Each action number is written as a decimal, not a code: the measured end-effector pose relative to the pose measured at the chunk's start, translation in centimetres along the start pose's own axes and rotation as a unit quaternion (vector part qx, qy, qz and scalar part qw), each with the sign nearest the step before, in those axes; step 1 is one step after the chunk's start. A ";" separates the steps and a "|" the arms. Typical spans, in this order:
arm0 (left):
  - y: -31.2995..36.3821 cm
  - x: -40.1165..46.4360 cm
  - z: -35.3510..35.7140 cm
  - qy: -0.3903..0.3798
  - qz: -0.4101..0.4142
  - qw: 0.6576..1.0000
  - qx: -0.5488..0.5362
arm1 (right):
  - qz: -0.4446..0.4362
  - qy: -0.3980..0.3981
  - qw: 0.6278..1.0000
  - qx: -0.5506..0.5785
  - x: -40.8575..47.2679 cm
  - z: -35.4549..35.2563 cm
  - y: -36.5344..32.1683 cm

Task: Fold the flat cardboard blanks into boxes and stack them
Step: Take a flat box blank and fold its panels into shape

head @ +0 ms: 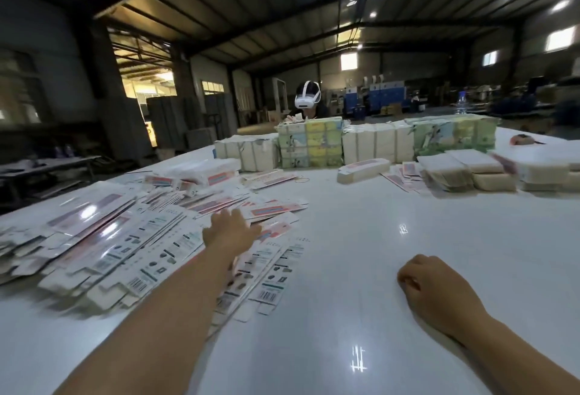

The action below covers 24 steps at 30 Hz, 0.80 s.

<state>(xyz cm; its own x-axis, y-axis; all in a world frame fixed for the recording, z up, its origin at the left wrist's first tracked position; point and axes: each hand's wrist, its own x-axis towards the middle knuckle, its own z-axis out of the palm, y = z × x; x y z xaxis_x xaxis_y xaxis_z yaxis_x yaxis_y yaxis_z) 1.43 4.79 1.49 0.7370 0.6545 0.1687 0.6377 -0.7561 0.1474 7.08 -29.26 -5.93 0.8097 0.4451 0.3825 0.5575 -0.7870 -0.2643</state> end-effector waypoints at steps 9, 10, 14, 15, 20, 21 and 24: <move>-4.1 1.4 4.9 0.022 -0.070 0.997 0.034 | -0.007 0.003 1.000 0.011 0.3 -0.2 -0.2; -4.1 1.5 4.9 0.023 -0.072 0.997 0.031 | -0.007 0.003 1.000 0.010 0.3 -0.2 -0.2; -2.3 1.0 3.2 0.020 -0.057 0.997 0.046 | -0.007 0.006 1.000 0.011 0.3 -0.3 -0.6; -0.9 0.5 2.6 0.024 -0.022 0.998 0.048 | -0.006 0.004 1.000 0.012 0.3 -0.3 -0.6; 9.9 -5.4 0.5 0.045 0.258 0.965 -0.022 | 0.013 -0.015 0.998 0.067 0.2 -0.5 -0.6; 11.8 -6.9 0.5 0.061 0.304 0.950 -0.024 | 0.041 0.005 0.992 0.117 0.3 -0.8 -0.5; 15.5 -10.6 1.3 0.122 0.386 0.914 -0.038 | 0.198 0.114 0.899 0.375 0.4 -2.2 0.2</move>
<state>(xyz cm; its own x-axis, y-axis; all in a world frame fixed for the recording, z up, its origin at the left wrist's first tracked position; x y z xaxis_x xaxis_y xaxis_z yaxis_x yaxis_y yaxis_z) 3.83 -13.89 0.77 0.8829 -0.0867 0.4614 -0.0757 -0.9962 -0.0423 7.07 -30.13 -3.92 0.9605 0.0276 0.2769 0.2711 -0.3177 -0.9086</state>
